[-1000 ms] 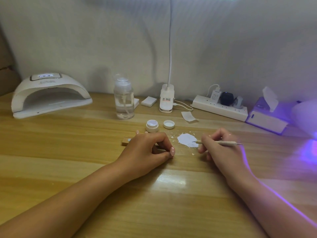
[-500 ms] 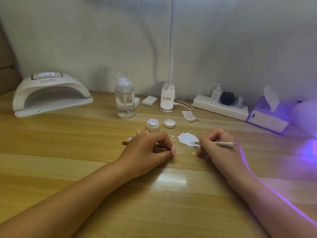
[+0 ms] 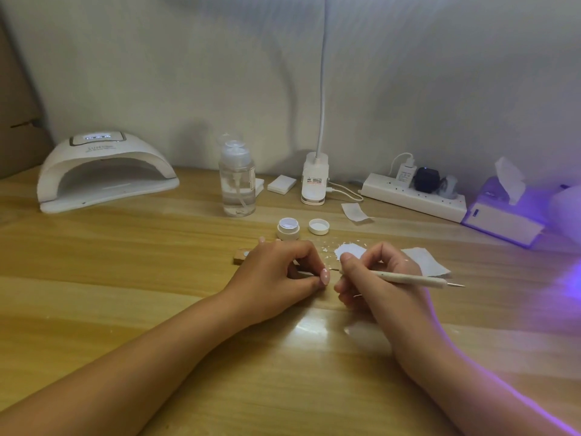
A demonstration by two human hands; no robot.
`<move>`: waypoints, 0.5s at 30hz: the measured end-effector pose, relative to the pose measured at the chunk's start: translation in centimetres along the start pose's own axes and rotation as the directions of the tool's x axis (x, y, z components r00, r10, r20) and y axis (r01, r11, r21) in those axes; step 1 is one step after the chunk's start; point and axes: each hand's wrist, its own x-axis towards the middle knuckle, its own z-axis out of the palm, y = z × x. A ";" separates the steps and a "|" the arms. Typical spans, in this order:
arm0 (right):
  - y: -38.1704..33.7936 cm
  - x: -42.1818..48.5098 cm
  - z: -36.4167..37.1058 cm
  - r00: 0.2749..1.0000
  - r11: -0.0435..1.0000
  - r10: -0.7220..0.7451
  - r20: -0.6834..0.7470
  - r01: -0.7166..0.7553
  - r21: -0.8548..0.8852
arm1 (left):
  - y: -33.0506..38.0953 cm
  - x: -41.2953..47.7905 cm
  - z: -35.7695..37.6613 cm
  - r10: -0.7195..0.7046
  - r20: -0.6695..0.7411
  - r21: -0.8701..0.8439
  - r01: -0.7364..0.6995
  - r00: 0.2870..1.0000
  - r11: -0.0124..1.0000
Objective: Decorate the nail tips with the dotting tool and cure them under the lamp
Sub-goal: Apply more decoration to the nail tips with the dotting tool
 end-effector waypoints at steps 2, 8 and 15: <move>0.0 0.1 -0.1 1.000 0.999 -0.001 -0.009 0.001 -0.032 | -0.1 0.0 0.0 0.002 0.004 0.003 -0.002 1.000 1.000; 0.4 0.3 -0.2 1.000 0.990 0.003 0.012 -0.001 -0.144 | -0.5 0.1 0.1 0.016 -0.011 0.026 -0.016 1.000 1.000; 0.6 0.4 -0.1 1.000 0.992 0.003 0.017 -0.001 -0.124 | -0.6 0.2 0.1 0.010 -0.004 -0.002 -0.010 1.000 1.000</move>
